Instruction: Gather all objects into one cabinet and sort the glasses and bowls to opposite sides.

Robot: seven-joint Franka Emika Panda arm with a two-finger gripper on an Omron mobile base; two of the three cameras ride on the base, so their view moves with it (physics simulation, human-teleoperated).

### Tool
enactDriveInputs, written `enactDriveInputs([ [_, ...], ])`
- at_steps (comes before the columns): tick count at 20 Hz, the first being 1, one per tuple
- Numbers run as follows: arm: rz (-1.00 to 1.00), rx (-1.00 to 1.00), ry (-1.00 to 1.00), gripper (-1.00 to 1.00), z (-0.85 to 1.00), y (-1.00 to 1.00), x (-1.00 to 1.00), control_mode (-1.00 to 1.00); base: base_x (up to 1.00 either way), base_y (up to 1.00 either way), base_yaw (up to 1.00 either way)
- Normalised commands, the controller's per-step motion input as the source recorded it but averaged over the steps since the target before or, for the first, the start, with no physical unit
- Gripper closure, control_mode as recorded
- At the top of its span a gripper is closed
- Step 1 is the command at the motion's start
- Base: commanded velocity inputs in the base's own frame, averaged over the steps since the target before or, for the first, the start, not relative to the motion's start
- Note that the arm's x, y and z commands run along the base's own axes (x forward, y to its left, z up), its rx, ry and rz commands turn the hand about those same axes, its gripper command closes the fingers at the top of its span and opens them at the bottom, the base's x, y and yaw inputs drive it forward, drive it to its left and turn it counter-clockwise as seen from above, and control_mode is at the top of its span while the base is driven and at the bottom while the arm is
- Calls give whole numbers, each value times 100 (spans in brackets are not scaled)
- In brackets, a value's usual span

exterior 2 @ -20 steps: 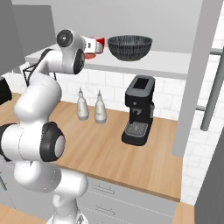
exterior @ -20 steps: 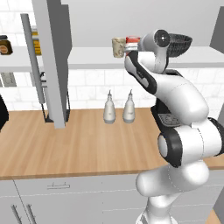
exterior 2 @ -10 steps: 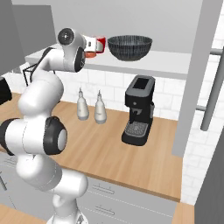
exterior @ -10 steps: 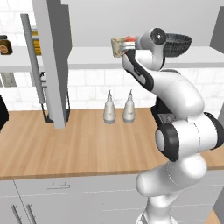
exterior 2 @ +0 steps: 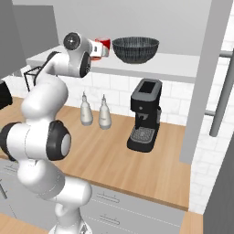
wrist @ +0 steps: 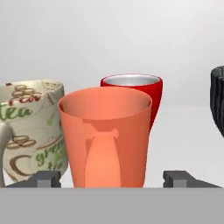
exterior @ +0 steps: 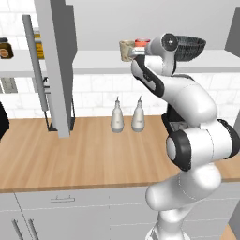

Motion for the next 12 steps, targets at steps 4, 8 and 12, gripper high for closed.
enactDriveInputs([
  [4, 4, 8, 0, -100, -1, -4, -74, -100, 0, 0, 0],
  [8, 1, 4, 0, -100, -46, -3, -100, -100, 0, 0, 0],
  [12, 1, 0, 0, -100, -97, 0, -100, -100, 0, 0, 0],
])
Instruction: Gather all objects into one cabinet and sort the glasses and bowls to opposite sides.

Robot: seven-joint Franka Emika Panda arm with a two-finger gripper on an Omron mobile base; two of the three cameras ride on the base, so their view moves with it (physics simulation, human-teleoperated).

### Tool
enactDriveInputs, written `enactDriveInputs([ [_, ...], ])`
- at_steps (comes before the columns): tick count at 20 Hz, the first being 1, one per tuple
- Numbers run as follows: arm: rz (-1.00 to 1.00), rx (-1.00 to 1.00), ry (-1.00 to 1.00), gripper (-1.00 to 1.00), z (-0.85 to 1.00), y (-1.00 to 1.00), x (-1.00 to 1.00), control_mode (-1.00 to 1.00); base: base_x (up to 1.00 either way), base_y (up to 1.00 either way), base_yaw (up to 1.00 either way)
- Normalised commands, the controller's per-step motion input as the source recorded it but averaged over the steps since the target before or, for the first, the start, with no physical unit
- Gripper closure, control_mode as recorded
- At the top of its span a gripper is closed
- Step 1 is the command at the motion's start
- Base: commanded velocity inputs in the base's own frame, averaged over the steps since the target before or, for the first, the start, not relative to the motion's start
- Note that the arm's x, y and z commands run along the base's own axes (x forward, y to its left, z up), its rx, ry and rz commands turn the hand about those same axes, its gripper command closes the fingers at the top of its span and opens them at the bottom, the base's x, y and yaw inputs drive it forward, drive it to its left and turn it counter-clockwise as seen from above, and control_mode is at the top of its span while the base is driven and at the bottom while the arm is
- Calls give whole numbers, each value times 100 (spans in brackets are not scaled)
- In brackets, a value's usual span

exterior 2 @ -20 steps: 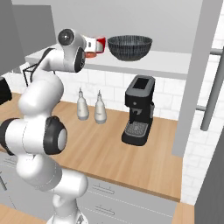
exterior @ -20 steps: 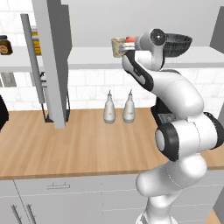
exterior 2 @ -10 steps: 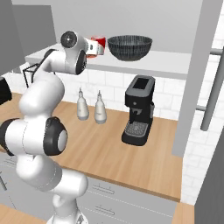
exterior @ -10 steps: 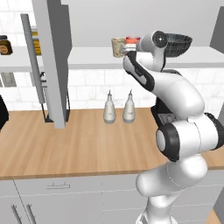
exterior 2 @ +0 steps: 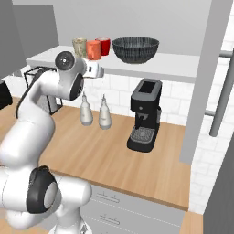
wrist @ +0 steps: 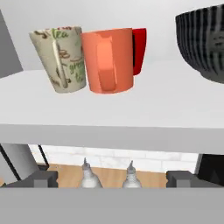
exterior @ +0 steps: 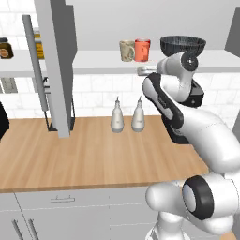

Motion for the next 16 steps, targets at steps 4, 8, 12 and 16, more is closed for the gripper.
enactDriveInputs([
  [4, 4, -1, 5, -100, -100, 0, -100, -100, 0, 0, 0],
  [8, 3, -3, 10, -100, -100, 0, -100, -100, 0, 0, 0],
  [12, 0, -5, 14, -100, -100, 0, -100, -100, 0, 0, 0],
  [16, 0, -7, 20, -100, -95, 0, -79, -100, 0, 0, 0],
])
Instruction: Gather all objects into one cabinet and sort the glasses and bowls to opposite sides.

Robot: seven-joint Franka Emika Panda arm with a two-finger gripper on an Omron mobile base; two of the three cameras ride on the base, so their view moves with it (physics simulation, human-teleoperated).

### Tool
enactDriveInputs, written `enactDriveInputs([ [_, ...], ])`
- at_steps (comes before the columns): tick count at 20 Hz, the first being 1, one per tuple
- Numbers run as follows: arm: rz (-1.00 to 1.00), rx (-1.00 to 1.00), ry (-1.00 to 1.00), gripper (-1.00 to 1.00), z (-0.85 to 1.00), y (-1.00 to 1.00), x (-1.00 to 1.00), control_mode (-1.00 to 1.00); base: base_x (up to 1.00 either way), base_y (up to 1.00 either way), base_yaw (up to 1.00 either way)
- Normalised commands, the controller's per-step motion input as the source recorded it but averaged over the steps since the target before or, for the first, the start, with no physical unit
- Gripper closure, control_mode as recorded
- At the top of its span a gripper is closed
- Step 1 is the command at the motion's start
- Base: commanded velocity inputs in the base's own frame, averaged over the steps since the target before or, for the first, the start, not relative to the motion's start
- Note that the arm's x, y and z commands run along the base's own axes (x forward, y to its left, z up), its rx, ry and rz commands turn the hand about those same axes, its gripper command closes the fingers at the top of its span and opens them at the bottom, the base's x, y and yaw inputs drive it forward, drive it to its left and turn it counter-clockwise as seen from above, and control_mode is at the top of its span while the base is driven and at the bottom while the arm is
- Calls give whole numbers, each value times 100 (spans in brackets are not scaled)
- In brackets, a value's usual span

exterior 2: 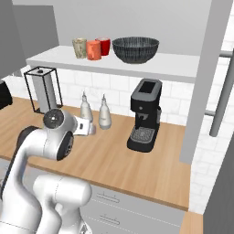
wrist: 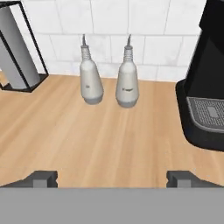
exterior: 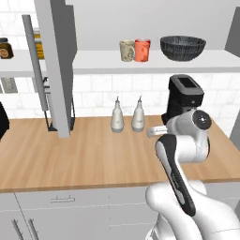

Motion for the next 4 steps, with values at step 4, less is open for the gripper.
enactDriveInputs([
  [4, 1, -3, 14, -100, -39, 0, -16, -100, 0, 0, 0],
])
